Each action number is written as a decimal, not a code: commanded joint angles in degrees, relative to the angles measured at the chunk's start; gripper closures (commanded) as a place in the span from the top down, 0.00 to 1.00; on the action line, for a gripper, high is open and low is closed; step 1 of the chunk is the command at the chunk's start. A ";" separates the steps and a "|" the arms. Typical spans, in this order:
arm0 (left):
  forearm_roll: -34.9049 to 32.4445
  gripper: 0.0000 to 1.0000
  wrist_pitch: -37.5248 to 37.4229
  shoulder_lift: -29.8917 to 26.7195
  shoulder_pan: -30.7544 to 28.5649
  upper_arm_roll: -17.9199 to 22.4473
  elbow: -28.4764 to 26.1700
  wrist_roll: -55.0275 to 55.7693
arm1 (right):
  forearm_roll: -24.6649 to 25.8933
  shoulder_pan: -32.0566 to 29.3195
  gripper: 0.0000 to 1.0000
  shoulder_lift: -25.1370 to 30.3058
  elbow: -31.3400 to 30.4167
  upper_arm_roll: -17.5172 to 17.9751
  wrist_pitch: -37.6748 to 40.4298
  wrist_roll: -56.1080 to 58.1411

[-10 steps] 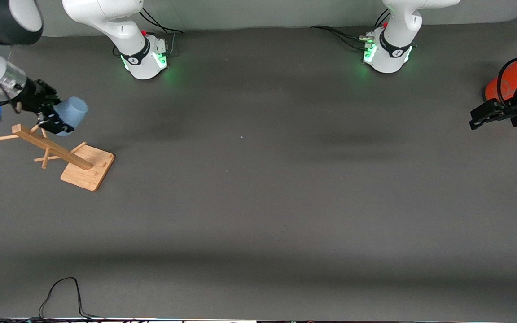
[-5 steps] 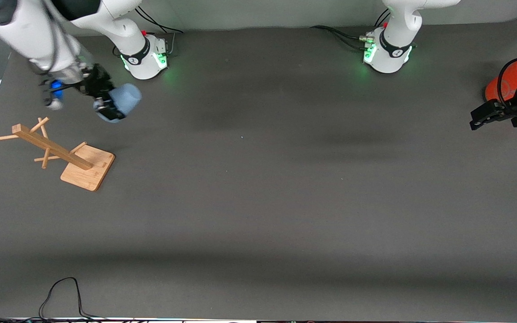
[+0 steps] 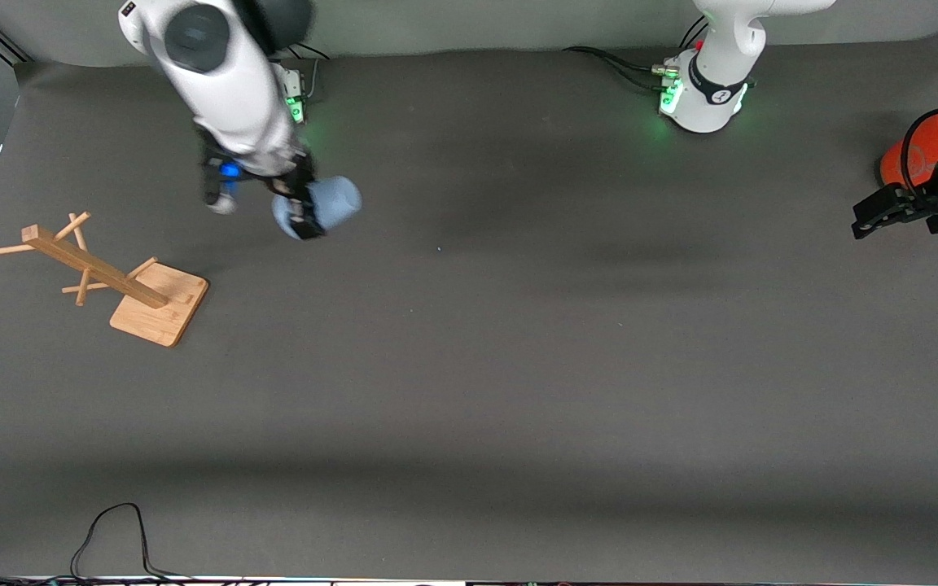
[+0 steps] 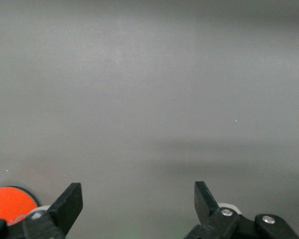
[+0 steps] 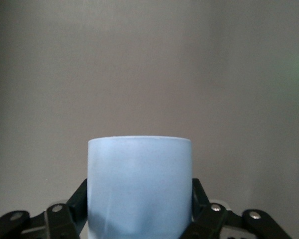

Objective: Rotate and upright cup with both arms

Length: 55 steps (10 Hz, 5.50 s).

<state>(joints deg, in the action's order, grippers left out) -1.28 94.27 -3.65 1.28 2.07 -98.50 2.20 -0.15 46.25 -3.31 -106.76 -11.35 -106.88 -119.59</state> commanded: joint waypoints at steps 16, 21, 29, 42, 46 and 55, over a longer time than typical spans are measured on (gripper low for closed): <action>0.32 1.00 2.15 -0.04 -0.32 0.04 -1.08 -0.45 | -3.01 20.98 0.70 -50.12 31.08 -0.69 -15.73 -32.11; 0.32 1.00 2.06 -0.04 -0.23 0.04 -1.08 -0.45 | -2.92 20.98 1.00 -49.25 31.17 -0.86 -15.64 -31.76; 0.32 1.00 2.15 -0.04 -0.14 0.04 -1.17 -0.45 | -3.45 17.31 1.00 -37.15 35.21 -1.39 -1.17 -27.21; -3.89 1.00 4.26 10.74 20.29 -0.31 3.12 31.31 | -7.84 -8.46 1.00 -7.33 30.74 -16.48 35.95 81.02; -6.18 1.00 1.20 21.21 34.11 -0.31 9.63 45.31 | -7.84 -8.46 1.00 -7.06 26.88 -26.52 30.69 99.96; -11.37 1.00 -5.41 49.33 54.16 -0.23 26.25 63.79 | -4.15 -45.77 1.00 0.59 14.03 8.58 18.46 106.31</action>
<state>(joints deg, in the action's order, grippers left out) -11.29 90.70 42.09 53.45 0.78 -75.86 64.52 -5.22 5.77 -5.74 -89.49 -8.27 -86.72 -14.13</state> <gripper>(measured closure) 0.000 0.000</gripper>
